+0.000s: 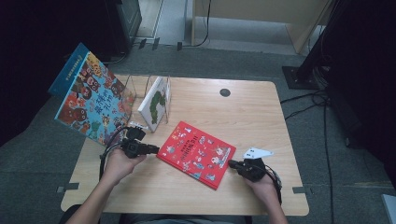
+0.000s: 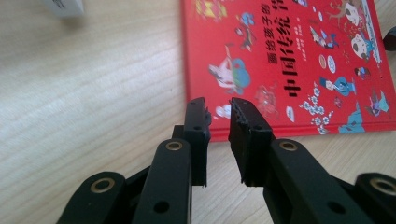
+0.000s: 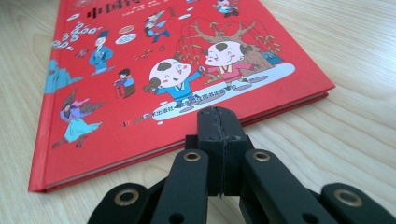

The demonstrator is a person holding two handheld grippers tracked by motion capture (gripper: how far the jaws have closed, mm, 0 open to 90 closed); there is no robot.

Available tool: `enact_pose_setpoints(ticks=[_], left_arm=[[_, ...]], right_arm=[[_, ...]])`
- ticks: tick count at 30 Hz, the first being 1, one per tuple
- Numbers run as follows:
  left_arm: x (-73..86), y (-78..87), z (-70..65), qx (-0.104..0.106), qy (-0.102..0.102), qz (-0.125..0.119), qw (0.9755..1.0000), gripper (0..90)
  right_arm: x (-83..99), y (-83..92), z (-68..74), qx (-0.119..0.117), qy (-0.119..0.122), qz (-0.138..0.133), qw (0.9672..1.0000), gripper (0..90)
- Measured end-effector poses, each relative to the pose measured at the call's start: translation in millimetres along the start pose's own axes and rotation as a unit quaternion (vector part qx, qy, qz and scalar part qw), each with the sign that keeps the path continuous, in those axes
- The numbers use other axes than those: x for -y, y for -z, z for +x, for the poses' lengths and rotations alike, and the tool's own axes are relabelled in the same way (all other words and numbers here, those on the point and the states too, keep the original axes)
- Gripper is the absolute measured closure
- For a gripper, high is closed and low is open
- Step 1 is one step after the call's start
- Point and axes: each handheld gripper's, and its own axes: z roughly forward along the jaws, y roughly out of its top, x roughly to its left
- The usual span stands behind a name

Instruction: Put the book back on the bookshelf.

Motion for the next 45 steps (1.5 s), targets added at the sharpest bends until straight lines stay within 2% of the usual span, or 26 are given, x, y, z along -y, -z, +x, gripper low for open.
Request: enact_pose_setpoints(ticks=[4,8,13,16,18,23,25,26,27,31,34,35,45], left_arm=[[7.1,-6.2,-1.1,-0.005,0.001,0.006,1.0,77.4],[14.9,-8.3,-2.8,-0.008,0.004,0.001,1.0,77.7],[24.3,-9.2,-0.9,-0.009,0.021,-0.01,0.9997,80.4],[28.9,-12.0,-4.2,-0.013,0.018,-0.007,0.9997,81.8],[31.2,-14.6,-7.4,-0.014,0.017,-0.004,0.9998,82.2],[34.5,-18.4,-9.1,-0.016,0.022,-0.005,0.9996,81.9],[35.9,-17.9,-8.2,-0.018,0.026,-0.005,0.9995,82.0],[36.7,-17.9,-8.1,-0.016,0.027,-0.007,0.9995,82.2],[37.6,-18.1,-8.2,-0.014,0.029,-0.01,0.9994,82.2],[38.1,-19.0,-9.1,-0.015,0.036,-0.016,0.9991,82.4],[36.9,-20.2,-10.0,-0.019,0.031,-0.018,0.9992,83.1],[36.0,-20.8,-10.3,-0.021,0.03,-0.019,0.9992,83.4],[24.9,-33.5,-18.1,-0.011,0.024,-0.029,0.9992,83.3]], right_arm=[[-4.8,-7.7,4.5,-0.013,0.005,0.002,0.9999,90.0],[-9.9,-13.2,5.2,-0.021,0.01,0.005,0.9997,89.5],[-16.1,-9.3,-6.1,0.008,-0.005,-0.013,0.9999,90.0],[-17.3,-8.0,-17.8,0.03,-0.023,-0.025,0.999,90.0],[-19.7,-8.1,-24.1,0.039,-0.027,-0.018,0.9987,90.0],[-22.4,-13.9,-38.7,0.058,-0.034,-0.024,0.9975,90.0],[-24.7,-17.9,-40.4,0.056,-0.034,-0.022,0.9976,90.0],[-28.6,-20.6,-40.2,0.058,-0.034,-0.009,0.9977,90.0],[-29.8,-21.4,-39.9,0.062,-0.029,-0.009,0.9976,90.0],[-32.5,-25.4,-42.8,0.069,-0.025,-0.023,0.9971,90.0],[-34.1,-29.6,-44.4,0.074,-0.025,-0.02,0.9967,89.7],[-36.6,-31.4,-45.2,0.074,-0.027,-0.009,0.9969,89.5],[-38.6,-35.9,-39.6,0.055,-0.013,-0.004,0.9984,89.8]])
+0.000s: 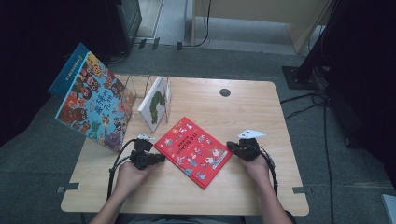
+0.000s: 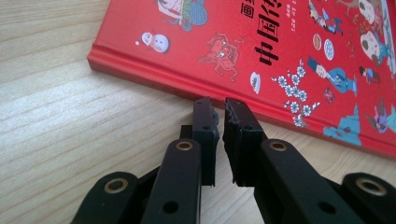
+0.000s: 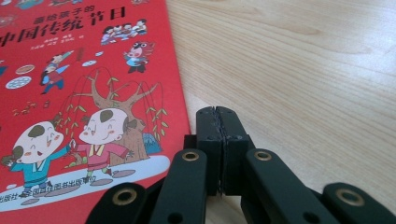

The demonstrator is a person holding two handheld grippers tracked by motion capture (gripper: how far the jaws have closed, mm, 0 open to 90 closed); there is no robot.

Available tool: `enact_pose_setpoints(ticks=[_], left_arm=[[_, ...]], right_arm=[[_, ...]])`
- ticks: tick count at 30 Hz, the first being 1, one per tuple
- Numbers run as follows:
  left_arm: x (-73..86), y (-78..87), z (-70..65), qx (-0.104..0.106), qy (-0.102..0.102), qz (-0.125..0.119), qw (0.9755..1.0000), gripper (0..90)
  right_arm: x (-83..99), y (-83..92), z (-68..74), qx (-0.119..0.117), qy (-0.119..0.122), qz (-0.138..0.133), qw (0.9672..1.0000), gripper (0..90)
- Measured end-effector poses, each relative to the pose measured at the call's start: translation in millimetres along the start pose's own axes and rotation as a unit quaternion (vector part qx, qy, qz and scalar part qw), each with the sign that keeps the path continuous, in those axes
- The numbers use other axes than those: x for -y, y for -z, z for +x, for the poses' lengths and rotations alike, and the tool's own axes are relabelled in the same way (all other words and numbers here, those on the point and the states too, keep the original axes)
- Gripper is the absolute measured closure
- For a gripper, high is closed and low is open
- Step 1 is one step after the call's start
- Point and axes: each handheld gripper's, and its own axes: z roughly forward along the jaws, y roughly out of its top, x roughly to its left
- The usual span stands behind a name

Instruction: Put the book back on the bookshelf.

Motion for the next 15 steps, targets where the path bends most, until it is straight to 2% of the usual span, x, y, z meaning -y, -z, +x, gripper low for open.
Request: enact_pose_setpoints(ticks=[6,15], left_arm=[[-4.2,-3.4,-1.3,0.003,-0.001,0.0,1.0,83.5],[-12.1,-8.0,-1.9,0.006,-0.004,0.006,1.0,83.0]], right_arm=[[3.3,2.8,8.4,-0.01,0.003,0.005,0.9999,90.0],[7.7,3.7,29.7,-0.016,0.01,0.007,0.9998,90.0]])
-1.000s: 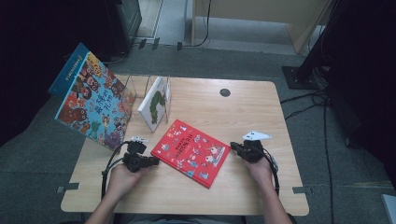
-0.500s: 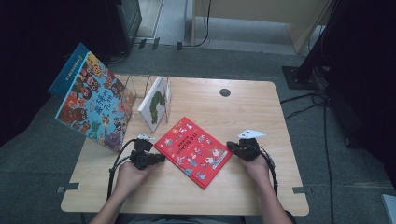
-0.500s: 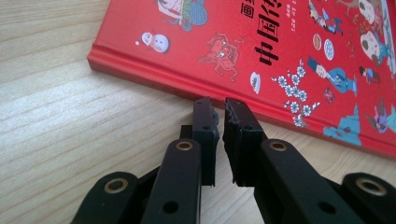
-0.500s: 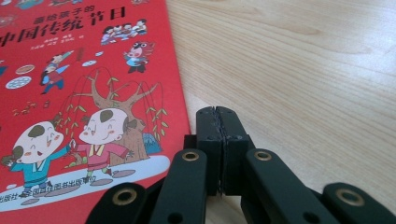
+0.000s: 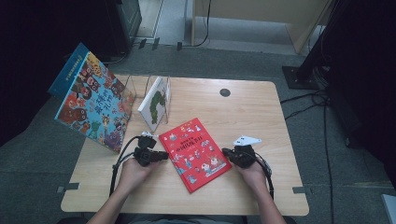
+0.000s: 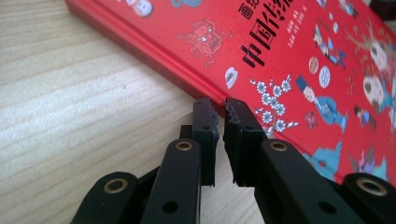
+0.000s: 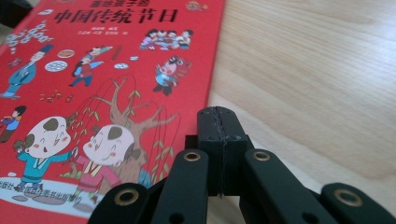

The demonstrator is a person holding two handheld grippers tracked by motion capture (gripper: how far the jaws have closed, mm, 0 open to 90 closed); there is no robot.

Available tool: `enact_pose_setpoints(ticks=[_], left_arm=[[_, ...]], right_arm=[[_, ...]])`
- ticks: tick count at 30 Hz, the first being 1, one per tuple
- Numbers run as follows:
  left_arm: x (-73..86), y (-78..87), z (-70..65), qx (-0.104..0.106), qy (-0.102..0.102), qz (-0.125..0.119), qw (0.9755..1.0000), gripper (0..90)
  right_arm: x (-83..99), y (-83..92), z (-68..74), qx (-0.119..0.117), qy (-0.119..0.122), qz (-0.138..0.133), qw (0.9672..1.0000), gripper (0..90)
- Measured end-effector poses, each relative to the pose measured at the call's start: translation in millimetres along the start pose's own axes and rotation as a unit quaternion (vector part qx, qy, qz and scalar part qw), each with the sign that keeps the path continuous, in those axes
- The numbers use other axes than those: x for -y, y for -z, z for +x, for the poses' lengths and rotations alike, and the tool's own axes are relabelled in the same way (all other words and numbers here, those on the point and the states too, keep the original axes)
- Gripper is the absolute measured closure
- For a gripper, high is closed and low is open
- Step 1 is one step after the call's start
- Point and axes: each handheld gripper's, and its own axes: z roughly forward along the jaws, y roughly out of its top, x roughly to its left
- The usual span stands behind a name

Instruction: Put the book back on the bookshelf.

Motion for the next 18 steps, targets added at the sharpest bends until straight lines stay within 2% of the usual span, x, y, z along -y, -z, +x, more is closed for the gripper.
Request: enact_pose_setpoints(ticks=[6,12,18], left_arm=[[-7.1,-2.6,1.3,0.0,0.002,0.002,1.0,85.9],[-12.4,-5.4,2.1,0.002,0.001,0.002,1.0,88.9],[-16.4,-7.3,5.0,0.005,0.009,-0.001,0.9999,89.0]], right_arm=[[4.2,2.5,8.4,0.003,-0.007,-0.001,1.0,90.0],[5.4,1.5,15.2,0.021,-0.019,-0.008,0.9996,90.0],[6.5,1.9,21.1,0.03,-0.023,-0.008,0.9993,90.0]])
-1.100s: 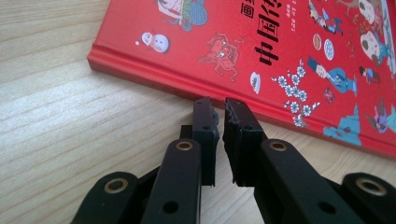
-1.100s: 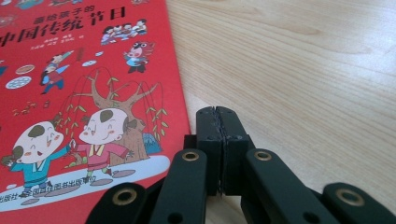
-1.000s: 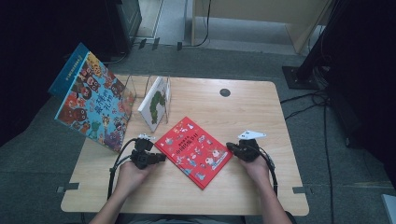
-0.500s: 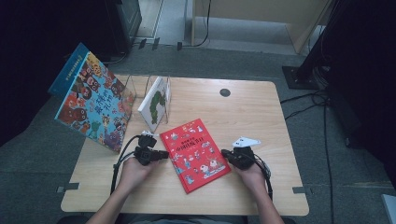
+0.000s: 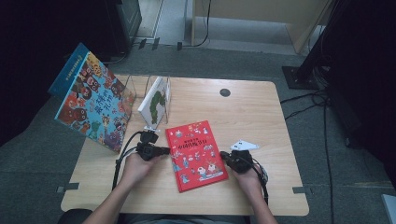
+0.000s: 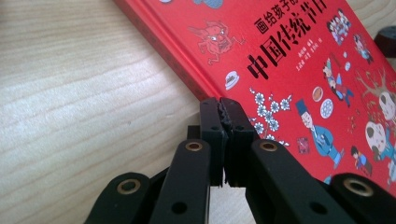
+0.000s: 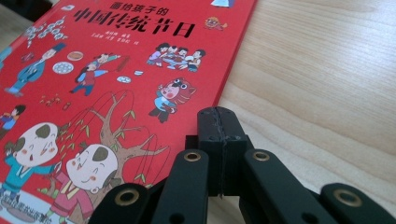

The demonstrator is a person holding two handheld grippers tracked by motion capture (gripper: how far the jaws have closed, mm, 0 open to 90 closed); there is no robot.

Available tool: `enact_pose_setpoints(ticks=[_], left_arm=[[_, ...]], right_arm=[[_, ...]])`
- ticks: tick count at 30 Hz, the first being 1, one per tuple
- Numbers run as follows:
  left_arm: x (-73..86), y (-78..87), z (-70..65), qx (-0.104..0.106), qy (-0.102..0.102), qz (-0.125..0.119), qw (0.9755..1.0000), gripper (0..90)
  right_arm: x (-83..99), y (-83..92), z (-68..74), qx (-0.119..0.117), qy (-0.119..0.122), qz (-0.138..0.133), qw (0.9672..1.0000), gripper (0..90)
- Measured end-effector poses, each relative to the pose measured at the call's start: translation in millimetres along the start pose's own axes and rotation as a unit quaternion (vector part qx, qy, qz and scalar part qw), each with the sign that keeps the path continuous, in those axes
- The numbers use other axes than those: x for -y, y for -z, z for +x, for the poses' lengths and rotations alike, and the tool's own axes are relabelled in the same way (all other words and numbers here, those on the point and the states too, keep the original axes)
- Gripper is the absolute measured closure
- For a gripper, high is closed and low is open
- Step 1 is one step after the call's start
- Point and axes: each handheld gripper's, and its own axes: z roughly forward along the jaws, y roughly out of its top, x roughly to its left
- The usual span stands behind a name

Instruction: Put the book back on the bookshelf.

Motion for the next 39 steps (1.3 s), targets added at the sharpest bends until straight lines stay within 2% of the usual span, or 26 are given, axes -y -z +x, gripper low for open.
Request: enact_pose_setpoints(ticks=[10,12,16,22,26,30,32,34,39], left_arm=[[-4.4,-3.0,0.6,-0.001,-0.001,-0.004,1.0,88.9],[-5.7,-4.3,1.2,0.002,0.004,-0.006,1.0,89.0],[-7.1,-5.9,2.3,0.001,0.003,-0.007,1.0,88.9],[-8.2,-7.3,3.4,0.001,0.005,-0.011,0.9999,89.0],[-7.5,-5.6,2.7,0.003,0.005,-0.007,1.0,88.6],[-3.2,-1.8,-2.6,0.0,-0.004,-0.006,1.0,88.1],[-0.1,-1.1,-6.4,0.005,-0.002,-0.008,0.9999,87.7],[3.2,-1.8,-9.3,-0.002,-0.006,-0.004,1.0,86.8],[6.9,0.7,-9.5,-0.002,0.004,0.004,1.0,86.4]], right_arm=[[5.1,3.7,4.6,0.001,0.0,-0.003,1.0,90.0],[5.7,3.8,4.3,0.0,-0.002,-0.005,1.0,90.0],[6.2,4.1,7.6,0.011,0.006,-0.006,0.9999,90.0],[6.8,4.7,7.0,0.007,0.003,-0.006,0.9999,89.1],[5.6,5.2,3.8,0.003,-0.005,-0.006,1.0,86.1],[2.5,9.6,2.2,0.004,-0.009,-0.021,0.9997,82.6],[1.1,11.0,1.2,0.001,-0.018,-0.025,0.9995,80.0],[-1.2,10.2,-0.8,-0.004,-0.025,-0.023,0.9994,76.2],[-9.9,6.5,-3.0,-0.024,-0.049,-0.002,0.9985,70.4]])
